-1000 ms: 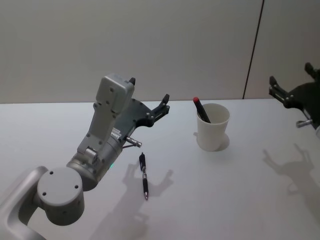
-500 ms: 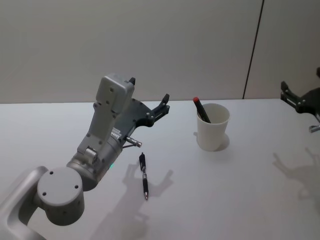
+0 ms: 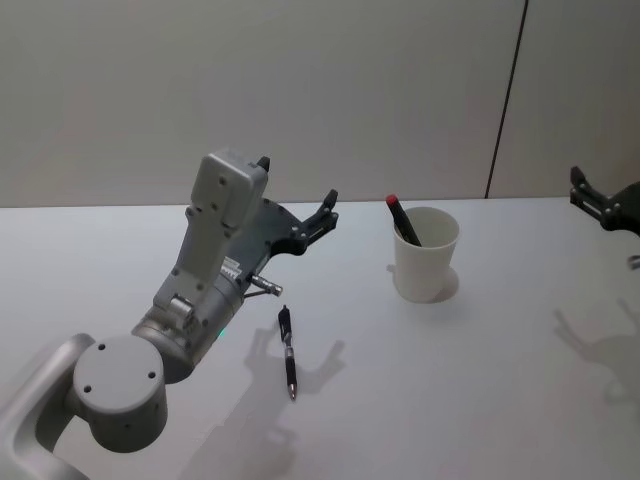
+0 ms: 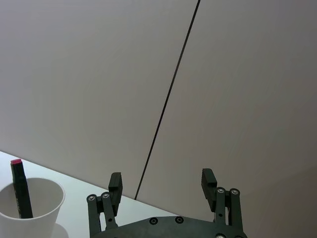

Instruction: Place the pen into the pen holder.

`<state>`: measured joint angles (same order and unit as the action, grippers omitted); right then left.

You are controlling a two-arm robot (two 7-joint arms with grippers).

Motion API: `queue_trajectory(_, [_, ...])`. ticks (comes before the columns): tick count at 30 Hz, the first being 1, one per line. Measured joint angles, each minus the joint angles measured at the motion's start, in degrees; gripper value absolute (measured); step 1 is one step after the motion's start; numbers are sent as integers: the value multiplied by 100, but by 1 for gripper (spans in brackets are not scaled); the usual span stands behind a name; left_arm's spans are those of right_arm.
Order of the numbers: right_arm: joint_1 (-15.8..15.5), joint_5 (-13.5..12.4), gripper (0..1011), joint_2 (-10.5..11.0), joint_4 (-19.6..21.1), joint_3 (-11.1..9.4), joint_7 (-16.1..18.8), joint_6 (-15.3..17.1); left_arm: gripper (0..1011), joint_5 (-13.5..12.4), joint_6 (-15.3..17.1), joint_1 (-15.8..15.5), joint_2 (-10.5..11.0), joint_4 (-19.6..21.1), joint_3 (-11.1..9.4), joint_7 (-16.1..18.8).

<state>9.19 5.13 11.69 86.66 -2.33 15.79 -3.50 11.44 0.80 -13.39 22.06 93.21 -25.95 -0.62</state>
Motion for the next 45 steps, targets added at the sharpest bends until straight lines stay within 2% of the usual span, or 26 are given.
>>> queue_trajectory(12, [-33,4,1002,19,42,-16,3,22,1004,4,186,109,113,121,82,194])
queue_trajectory(18, [-39,4,1002,21,52,-19,3,27,1004,66,430,123,121,175,131,331])
queue_trajectory(30, [-45,4,1002,28,61,-23,3,33,1004,410,1158,37,0,169,218,407])
queue_trajectory(45, [-49,4,1002,29,66,-23,3,33,1004,886,2060,-56,-190,28,243,327])
